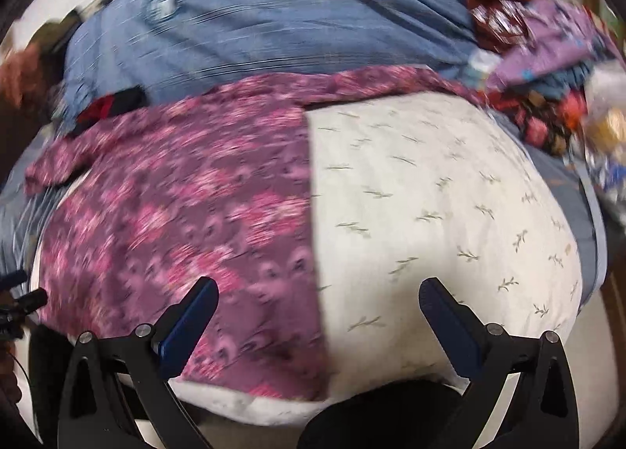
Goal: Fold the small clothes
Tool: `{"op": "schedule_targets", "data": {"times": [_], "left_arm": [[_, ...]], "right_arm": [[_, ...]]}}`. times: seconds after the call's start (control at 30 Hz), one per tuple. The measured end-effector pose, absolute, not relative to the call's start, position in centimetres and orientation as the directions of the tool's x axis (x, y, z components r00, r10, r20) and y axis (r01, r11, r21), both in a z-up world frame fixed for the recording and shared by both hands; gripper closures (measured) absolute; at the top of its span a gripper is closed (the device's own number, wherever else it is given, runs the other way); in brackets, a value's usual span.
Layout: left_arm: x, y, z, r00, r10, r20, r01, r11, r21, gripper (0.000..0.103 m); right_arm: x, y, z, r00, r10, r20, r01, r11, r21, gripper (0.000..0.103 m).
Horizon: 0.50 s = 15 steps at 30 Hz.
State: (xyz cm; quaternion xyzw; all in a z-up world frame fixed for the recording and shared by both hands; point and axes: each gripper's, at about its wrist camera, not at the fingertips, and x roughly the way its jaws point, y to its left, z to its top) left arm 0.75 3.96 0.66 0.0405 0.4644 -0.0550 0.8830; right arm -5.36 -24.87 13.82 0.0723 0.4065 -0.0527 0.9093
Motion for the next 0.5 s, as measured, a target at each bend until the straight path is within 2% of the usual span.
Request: {"op": "schedule_targets", "data": {"times": [0.1, 0.23, 0.27, 0.33, 0.4, 0.47, 0.5], "left_arm": [[3.2, 8.2, 0.1, 0.530, -0.016, -0.848, 0.021, 1.000, -0.005, 0.002], [5.3, 12.4, -2.0, 0.441, -0.069, -0.895, -0.084, 0.990, -0.117, 0.002], [5.5, 12.8, -2.7, 0.417, -0.094, -0.904, -0.090, 0.985, -0.144, 0.002], [6.0, 12.7, -4.1, 0.357, -0.140, -0.923, -0.078, 0.981, -0.179, 0.002], [6.0, 11.6, -5.3, 0.319, -0.140, -0.937, -0.038, 0.986, -0.160, 0.002], [5.6, 10.2, -5.4, 0.341, -0.102, -0.934, 0.005, 0.994, -0.106, 0.002], [5.4, 9.5, -5.2, 0.357, -0.114, -0.927, 0.030, 0.993, -0.111, 0.005]], "right_arm": [[-4.4, -26.6, 12.5, 0.642, 0.025, -0.766, 0.163, 0.972, 0.169, 0.007], [-3.3, -25.7, 10.2, 0.597, 0.117, -0.794, 0.109, 0.968, 0.225, 0.020], [-3.1, -25.3, 9.8, 0.588, 0.128, -0.798, 0.095, 0.970, 0.226, 0.027], [-2.9, -24.0, 8.9, 0.568, 0.159, -0.808, 0.046, 0.974, 0.224, 0.033], [-3.1, -22.5, 8.9, 0.582, 0.160, -0.797, -0.013, 0.982, 0.188, 0.039], [-3.3, -22.0, 8.9, 0.586, 0.172, -0.792, -0.050, 0.983, 0.176, 0.083], [-3.3, -21.8, 8.9, 0.587, 0.147, -0.796, -0.052, 0.988, 0.145, 0.086]]}}
